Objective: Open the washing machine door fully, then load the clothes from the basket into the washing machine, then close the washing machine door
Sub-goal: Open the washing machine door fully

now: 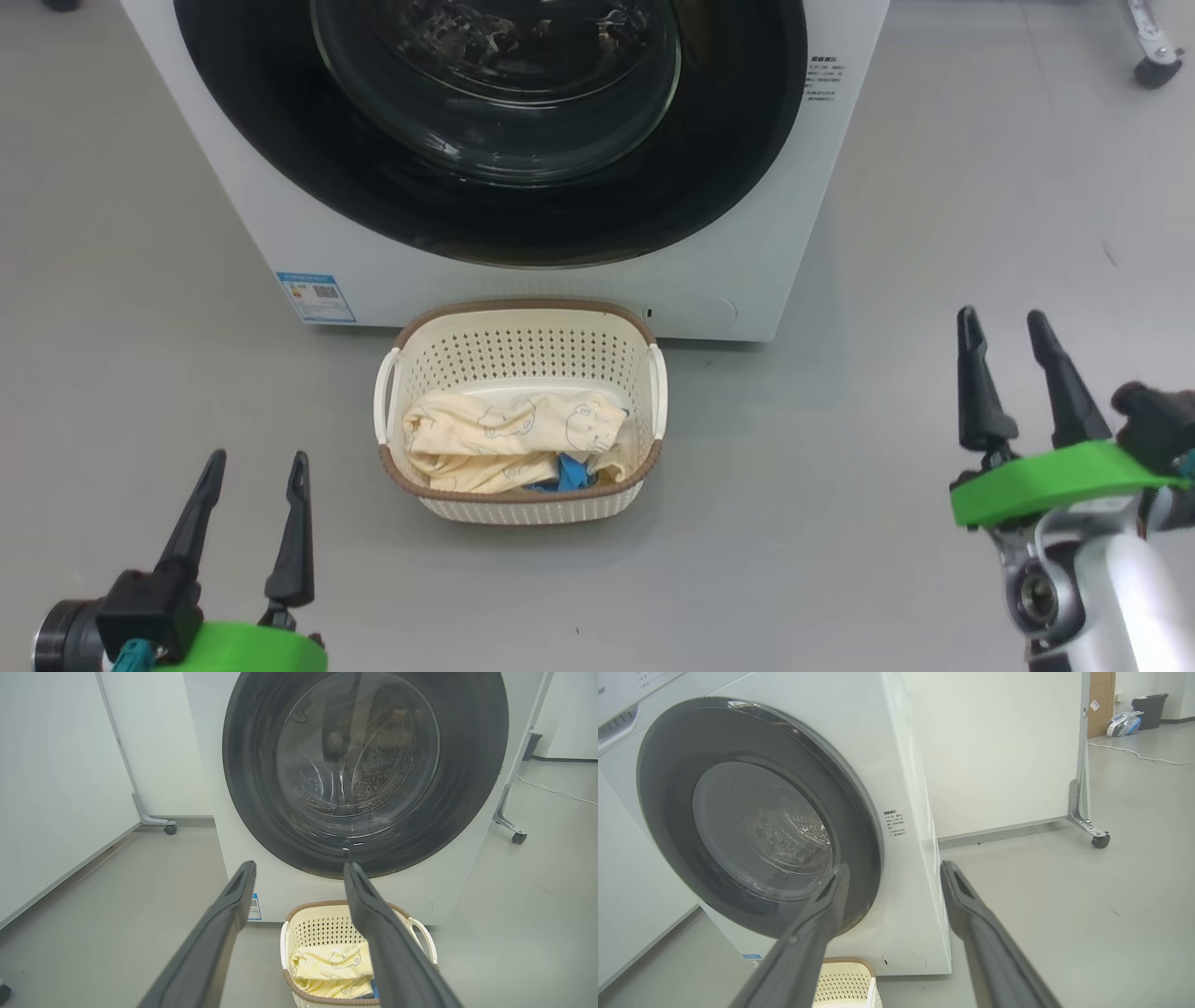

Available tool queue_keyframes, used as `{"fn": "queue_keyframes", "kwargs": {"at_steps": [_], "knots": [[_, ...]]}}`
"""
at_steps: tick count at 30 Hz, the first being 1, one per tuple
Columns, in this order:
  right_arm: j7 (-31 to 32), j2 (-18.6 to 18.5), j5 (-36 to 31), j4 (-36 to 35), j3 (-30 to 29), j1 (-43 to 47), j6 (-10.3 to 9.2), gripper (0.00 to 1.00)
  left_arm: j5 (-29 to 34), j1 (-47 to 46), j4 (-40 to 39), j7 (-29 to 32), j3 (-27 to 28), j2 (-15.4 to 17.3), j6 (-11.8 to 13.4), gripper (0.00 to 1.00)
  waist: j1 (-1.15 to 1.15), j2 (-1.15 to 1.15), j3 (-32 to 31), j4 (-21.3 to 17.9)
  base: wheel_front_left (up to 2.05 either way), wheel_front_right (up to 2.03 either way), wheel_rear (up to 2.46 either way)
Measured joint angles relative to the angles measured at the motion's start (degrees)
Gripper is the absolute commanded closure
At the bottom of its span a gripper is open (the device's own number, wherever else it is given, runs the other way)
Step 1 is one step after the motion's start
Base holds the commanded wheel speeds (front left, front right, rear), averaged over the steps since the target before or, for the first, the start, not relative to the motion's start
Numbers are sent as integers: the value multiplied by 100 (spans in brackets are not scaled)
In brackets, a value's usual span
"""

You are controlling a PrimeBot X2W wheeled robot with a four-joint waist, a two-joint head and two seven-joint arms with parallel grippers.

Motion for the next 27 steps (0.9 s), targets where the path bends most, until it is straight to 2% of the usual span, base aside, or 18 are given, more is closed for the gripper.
{"fn": "queue_keyframes", "kwargs": {"at_steps": [10,15,16,17,18,19,24,27], "knots": [[65,-55,931,-36,-378,-1459,0,0,58,-157,57,0,-55,-91,-49,0,0,0,147,86,0,0,0],[293,-63,1911,177,-916,-2302,0,0,60,-229,115,0,-101,-134,-100,0,0,0,190,185,0,0,0],[391,-63,2325,396,-1216,-2613,0,5,90,-237,137,0,-115,-137,-102,0,0,0,212,225,0,0,0],[446,-63,2566,545,-1393,-2766,0,50,108,-247,145,0,-130,-142,-105,0,0,0,223,248,0,0,0],[501,-63,2730,710,-1559,-2913,0,69,108,-260,159,0,-144,-146,-108,0,0,0,230,274,0,0,0],[565,-63,2905,873,-1736,-3044,0,100,108,-275,168,0,-154,-152,-119,0,0,0,239,298,0,0,0],[1018,-64,3808,1942,-2392,-3757,0,100,172,-399,168,0,-175,-186,-156,0,0,0,343,406,0,0,0],[1312,-63,4055,2602,-2647,-4140,0,100,281,-463,107,-1,-178,-189,-157,0,0,0,431,466,0,0,0]]}}
